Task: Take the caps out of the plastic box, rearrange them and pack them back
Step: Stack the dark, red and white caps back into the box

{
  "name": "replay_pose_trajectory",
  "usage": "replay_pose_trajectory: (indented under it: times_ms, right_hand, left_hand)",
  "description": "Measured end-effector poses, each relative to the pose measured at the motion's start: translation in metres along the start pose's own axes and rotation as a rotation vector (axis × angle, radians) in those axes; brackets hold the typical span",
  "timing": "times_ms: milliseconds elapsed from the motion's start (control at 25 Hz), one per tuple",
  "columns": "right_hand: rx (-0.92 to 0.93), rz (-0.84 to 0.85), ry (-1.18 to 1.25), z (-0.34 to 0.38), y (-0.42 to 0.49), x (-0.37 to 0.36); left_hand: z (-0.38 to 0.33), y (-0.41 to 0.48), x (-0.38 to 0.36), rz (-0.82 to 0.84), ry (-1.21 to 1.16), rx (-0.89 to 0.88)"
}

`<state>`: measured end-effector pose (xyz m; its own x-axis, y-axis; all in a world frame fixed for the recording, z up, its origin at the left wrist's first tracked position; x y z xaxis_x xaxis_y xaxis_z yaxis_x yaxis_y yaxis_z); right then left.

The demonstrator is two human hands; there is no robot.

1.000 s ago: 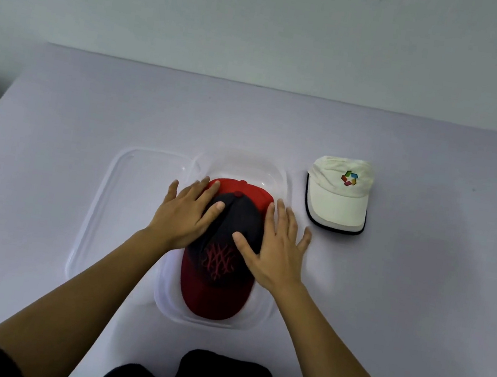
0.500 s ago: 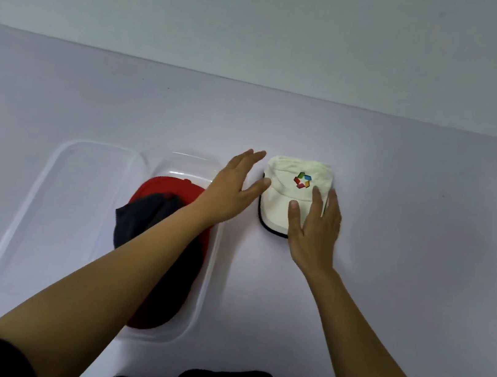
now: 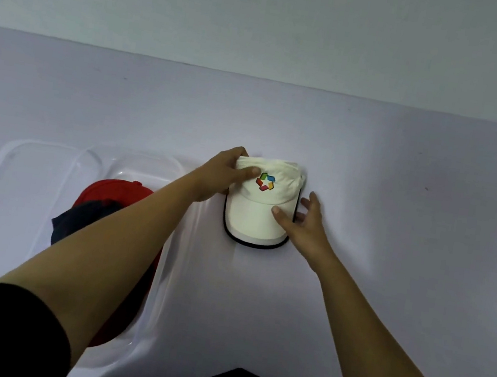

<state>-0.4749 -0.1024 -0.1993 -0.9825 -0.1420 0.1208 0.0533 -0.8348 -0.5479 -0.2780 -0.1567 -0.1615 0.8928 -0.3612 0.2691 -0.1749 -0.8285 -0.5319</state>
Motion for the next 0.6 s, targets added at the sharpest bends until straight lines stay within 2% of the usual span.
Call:
replay_pose_trajectory:
  times_ms: [80, 440, 600]
  right_hand:
    - [-0.007, -0.011, 0.125, -0.004, -0.001, 0.001]
    - [0.071, 0.240, 0.761, 0.008, -0.046, -0.020]
    - [0.157, 0.298, 0.917, 0.036, -0.072, -0.037]
  left_hand:
    - [-0.002, -0.005, -0.001, 0.059, -0.033, -0.023]
    - [-0.042, -0.050, -0.002, 0.171, -0.024, -0.155]
    - [-0.055, -0.077, 0.022, 0.137, -0.151, -0.095]
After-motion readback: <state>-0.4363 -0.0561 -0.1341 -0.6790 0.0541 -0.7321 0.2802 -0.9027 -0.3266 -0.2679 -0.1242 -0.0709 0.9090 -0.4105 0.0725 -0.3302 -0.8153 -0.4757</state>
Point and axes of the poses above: each hand's wrist, its own y-axis towards the middle knuckle, its own x-axis out of the back of the hand, z = x × y, the point moved 4 cm from there along y, towards the middle knuckle, and after that the axes turned 5 degrees about y, right-handed, at the moved point
